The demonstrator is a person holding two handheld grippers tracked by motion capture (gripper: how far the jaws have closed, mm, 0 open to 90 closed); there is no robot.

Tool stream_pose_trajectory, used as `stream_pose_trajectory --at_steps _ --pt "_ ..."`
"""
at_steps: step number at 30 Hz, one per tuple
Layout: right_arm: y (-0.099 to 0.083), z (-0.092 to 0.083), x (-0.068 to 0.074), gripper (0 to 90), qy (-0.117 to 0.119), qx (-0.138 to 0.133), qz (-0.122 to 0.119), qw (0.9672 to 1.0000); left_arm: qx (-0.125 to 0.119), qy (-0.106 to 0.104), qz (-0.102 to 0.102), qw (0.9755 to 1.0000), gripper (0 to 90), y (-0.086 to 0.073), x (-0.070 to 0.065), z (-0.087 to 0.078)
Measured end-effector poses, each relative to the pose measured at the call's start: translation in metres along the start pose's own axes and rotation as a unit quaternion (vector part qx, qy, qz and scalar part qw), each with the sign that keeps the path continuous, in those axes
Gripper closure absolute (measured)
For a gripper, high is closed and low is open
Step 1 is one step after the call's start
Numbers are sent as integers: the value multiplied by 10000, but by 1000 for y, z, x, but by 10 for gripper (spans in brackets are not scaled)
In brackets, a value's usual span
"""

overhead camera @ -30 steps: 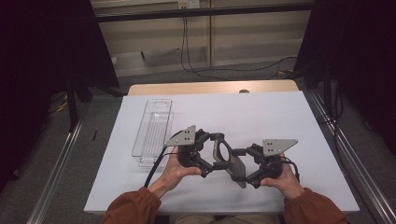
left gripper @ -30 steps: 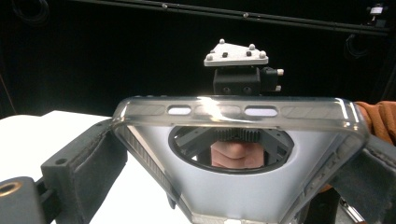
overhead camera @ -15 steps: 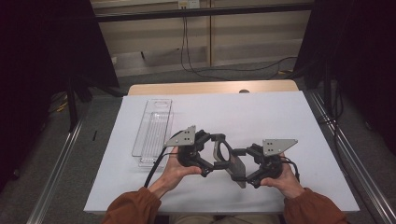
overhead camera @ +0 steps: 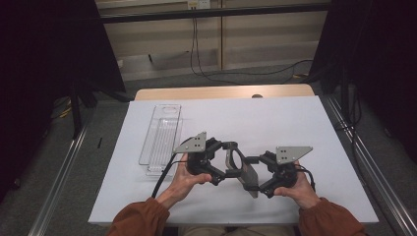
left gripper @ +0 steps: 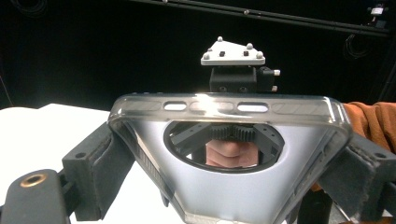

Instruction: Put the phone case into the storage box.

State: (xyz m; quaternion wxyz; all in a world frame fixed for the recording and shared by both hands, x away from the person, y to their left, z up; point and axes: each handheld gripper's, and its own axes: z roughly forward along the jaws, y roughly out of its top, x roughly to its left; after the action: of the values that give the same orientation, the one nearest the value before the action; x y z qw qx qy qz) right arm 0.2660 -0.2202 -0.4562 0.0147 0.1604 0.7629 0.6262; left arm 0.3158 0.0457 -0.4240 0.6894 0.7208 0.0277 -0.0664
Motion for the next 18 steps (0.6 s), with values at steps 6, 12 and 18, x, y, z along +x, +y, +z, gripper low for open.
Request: stream_pose_trajectory --at_steps 6,12,18 --pt "0 0 -1 115 8 26 3 10000 15 33 -25 10000 119 0 0 1" --pt "-1 1 -1 95 -35 45 -1 10000 27 78 -35 10000 121 1 -1 1" --pt "-1 2 -2 31 -166 71 43 9998 3 116 -65 9999 123 2 -2 0"
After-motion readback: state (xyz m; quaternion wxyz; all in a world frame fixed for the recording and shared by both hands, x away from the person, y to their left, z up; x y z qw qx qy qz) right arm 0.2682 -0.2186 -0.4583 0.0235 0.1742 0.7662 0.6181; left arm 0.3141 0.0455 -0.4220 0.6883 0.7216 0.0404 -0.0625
